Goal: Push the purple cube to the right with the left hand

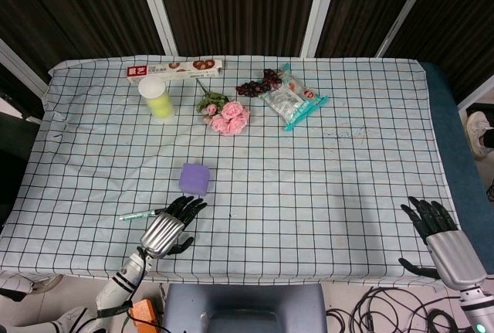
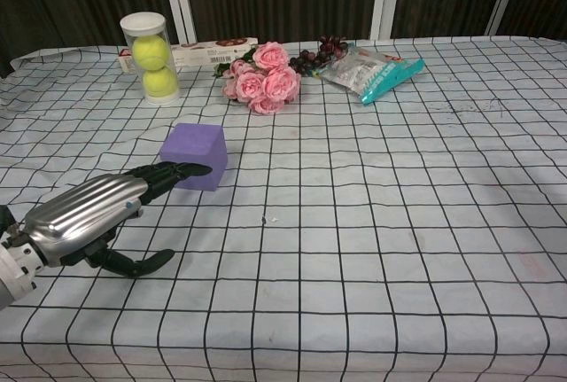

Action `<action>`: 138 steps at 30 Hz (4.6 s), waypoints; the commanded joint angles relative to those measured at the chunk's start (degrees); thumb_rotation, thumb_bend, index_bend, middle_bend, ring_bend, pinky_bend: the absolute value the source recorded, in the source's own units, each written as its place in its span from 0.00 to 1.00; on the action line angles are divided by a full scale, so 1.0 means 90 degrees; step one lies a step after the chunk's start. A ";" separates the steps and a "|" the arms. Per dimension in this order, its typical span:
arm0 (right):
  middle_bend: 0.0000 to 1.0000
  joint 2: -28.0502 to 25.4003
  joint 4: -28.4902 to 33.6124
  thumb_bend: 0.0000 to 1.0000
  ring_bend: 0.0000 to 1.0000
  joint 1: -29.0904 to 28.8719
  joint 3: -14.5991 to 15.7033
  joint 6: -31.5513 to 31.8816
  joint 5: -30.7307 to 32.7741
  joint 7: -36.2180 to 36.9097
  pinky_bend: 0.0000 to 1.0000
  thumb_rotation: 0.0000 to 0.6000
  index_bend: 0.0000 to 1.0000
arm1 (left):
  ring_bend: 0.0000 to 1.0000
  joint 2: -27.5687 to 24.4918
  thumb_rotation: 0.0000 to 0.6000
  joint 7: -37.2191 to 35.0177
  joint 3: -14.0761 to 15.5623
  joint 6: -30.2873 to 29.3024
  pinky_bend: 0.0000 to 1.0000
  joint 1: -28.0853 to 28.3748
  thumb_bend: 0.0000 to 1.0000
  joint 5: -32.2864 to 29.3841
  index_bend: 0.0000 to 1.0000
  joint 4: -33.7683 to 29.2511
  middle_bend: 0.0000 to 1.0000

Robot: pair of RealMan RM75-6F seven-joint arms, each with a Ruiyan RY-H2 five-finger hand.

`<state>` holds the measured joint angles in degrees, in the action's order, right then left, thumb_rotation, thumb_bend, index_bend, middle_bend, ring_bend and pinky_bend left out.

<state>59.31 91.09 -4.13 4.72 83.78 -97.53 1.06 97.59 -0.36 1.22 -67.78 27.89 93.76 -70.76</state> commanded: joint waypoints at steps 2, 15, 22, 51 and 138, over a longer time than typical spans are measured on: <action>0.00 0.0000 0.0001 0.31 0.00 0.0002 0.0001 0.0003 -0.0007 0.0000 0.06 1.00 0.00 | 0.05 -0.0015 1.00 -0.0080 0.0041 -0.0001 0.10 -0.0013 0.38 -0.0026 0.00 -0.0035 0.07; 0.00 -0.0010 -0.0016 0.31 0.00 0.0019 0.0025 0.0032 -0.0066 0.0024 0.06 1.00 0.00 | 0.27 0.0134 1.00 0.2162 -0.0504 -0.1495 0.14 -0.1198 0.41 -0.1133 0.37 0.0299 0.46; 0.00 0.0019 0.0034 0.31 0.00 -0.0031 0.0028 -0.0082 -0.0065 -0.0076 0.06 1.00 0.00 | 0.27 0.0139 1.00 0.3266 -0.0606 -0.1234 0.16 -0.1229 0.36 -0.1578 0.37 0.0005 0.45; 0.00 -0.0013 0.0010 0.31 0.00 -0.0009 0.0029 -0.0019 -0.0074 0.0006 0.06 1.00 0.00 | 0.31 0.0634 1.00 0.4286 -0.0819 -0.0787 0.16 -0.0935 0.35 -0.2066 0.52 0.0547 0.52; 0.00 -0.0165 -0.0137 0.31 0.00 0.0185 -0.0009 0.0446 -0.0140 0.0502 0.06 1.00 0.00 | 0.46 0.2625 1.00 0.2249 -0.1218 -0.0574 0.12 0.1288 0.46 -0.1219 0.75 0.4150 0.80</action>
<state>57.86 89.90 -2.52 4.63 87.74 -98.74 5.52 120.17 17.11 -8.72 -72.94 39.21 83.84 -31.42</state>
